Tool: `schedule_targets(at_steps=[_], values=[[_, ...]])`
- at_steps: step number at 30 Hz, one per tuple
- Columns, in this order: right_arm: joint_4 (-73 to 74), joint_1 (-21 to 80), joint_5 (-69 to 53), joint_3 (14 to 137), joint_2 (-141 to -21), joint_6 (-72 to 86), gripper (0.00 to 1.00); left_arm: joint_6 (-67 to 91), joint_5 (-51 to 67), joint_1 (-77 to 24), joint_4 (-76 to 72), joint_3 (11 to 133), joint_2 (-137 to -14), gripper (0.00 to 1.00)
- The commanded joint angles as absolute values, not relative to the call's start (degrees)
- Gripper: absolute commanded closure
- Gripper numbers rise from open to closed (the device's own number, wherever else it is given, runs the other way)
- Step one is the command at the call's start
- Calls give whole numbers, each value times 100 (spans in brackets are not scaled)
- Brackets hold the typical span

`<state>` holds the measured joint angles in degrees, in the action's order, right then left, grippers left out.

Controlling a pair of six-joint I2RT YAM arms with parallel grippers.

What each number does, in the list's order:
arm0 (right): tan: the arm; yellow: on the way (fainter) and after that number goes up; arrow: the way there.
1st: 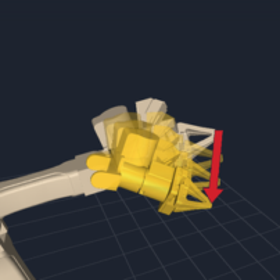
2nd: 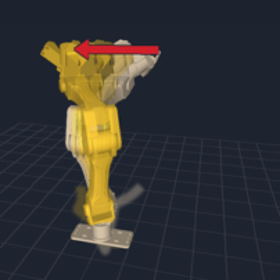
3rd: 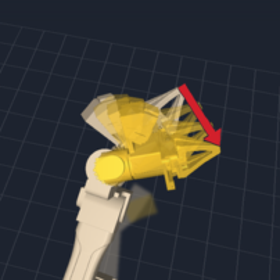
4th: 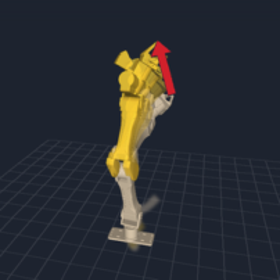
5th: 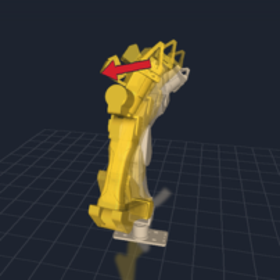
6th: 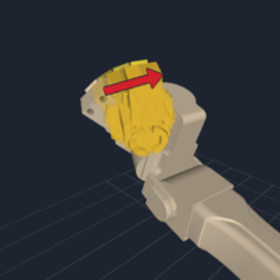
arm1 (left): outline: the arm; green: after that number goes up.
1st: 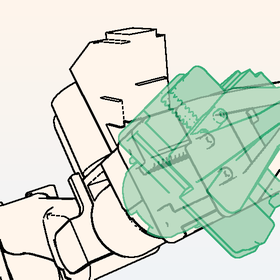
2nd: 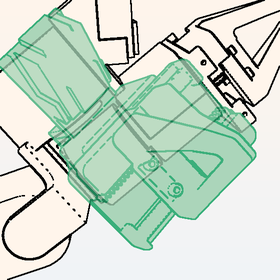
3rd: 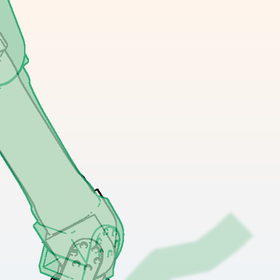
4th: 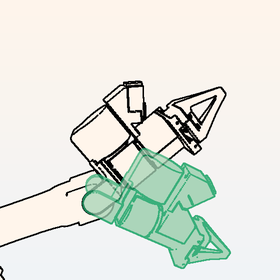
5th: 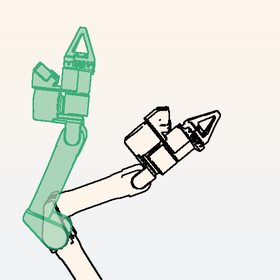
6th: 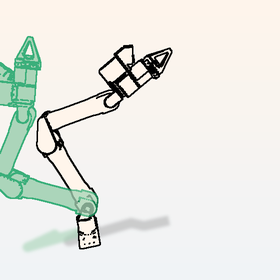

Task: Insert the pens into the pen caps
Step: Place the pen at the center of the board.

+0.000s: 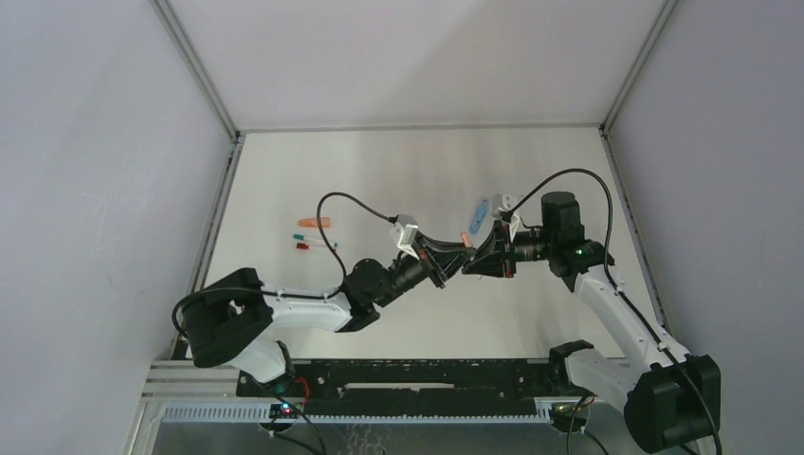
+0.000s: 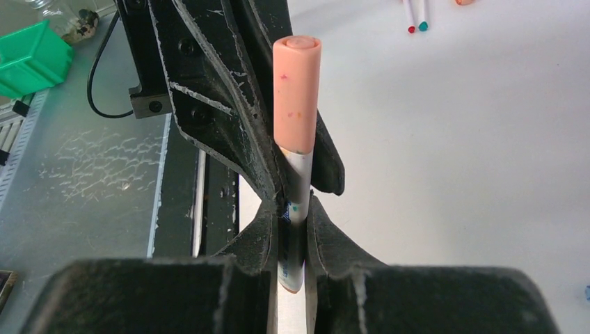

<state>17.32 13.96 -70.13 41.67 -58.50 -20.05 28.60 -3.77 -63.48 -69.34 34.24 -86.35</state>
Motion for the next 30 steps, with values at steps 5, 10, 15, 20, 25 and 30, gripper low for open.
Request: schedule_targets(at_steps=[5,10,15,20,25,30], values=[[1656,1412,-6998,4386,-5840,-2008,66,3021,-395,-6204,-7296,3362,-8549,100],[1886,1283,-6832,4385,-5729,-2397,3,3239,-633,-6029,-7424,2747,-8316,100],[2709,1106,-6554,4613,-5668,-3310,0,4109,-811,-5498,-7425,1689,-7972,100],[2715,976,-6260,4623,-5713,-3343,0,5634,-1269,-4559,-7424,377,-7607,100],[2557,985,-5778,4742,-5913,-2975,0,6635,-1908,-3814,-7274,-639,-7065,100],[2553,938,-5607,4790,-5999,-2970,0,8237,-2972,-3479,-3721,-499,-5291,100]])
